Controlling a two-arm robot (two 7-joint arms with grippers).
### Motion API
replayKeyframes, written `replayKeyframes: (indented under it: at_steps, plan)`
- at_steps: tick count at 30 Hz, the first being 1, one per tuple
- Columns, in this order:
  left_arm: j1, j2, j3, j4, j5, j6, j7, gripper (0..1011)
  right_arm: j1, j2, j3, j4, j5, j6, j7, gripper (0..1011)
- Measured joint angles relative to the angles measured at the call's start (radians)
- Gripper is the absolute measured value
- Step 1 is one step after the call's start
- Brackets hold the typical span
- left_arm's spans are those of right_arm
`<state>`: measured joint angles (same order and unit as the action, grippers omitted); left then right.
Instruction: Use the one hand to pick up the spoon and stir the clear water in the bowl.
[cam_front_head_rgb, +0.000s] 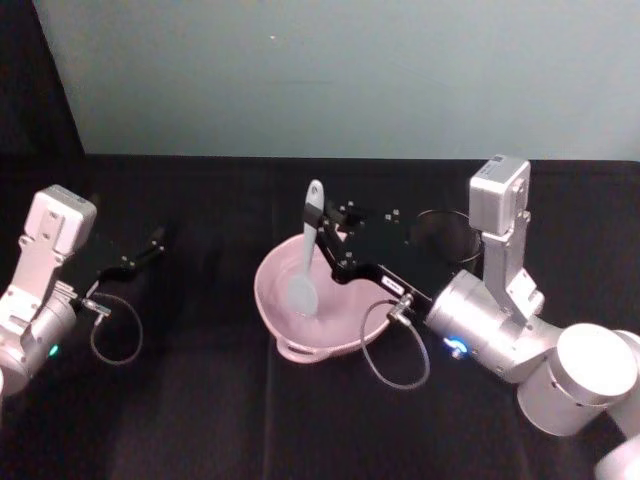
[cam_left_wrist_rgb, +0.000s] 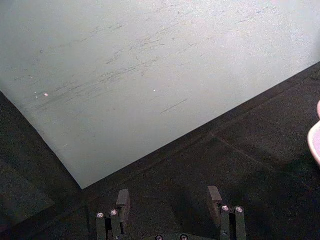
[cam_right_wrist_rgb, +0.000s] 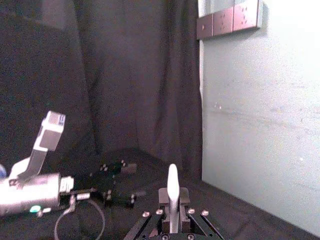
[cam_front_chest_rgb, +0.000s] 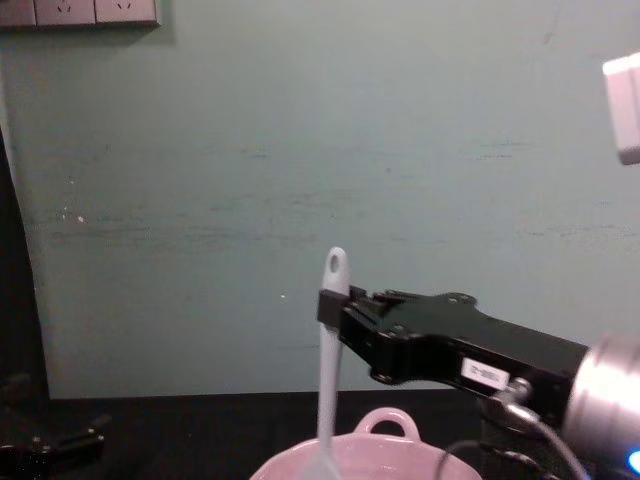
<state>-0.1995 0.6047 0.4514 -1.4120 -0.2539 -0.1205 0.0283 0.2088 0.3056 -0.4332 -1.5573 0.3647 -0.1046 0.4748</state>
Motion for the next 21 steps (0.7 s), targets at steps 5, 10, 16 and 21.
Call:
replayKeyframes:
  at_steps: [5, 10, 16, 21]
  plan:
    - [0.0, 0.0, 0.0, 0.0, 0.0, 0.0, 0.0, 1011, 0.038, -0.052, -0.014, 0.062, -0.026, -0.048, -0.038, 111]
    - [0.0, 0.0, 0.0, 0.0, 0.0, 0.0, 0.0, 1011, 0.069, -0.082, -0.012, 0.119, -0.073, -0.079, -0.081, 110]
    - [0.0, 0.0, 0.0, 0.0, 0.0, 0.0, 0.0, 1011, 0.097, -0.103, 0.016, 0.181, -0.133, -0.106, -0.139, 110]
    - [0.0, 0.0, 0.0, 0.0, 0.0, 0.0, 0.0, 1011, 0.098, -0.091, 0.045, 0.175, -0.154, -0.09, -0.155, 110]
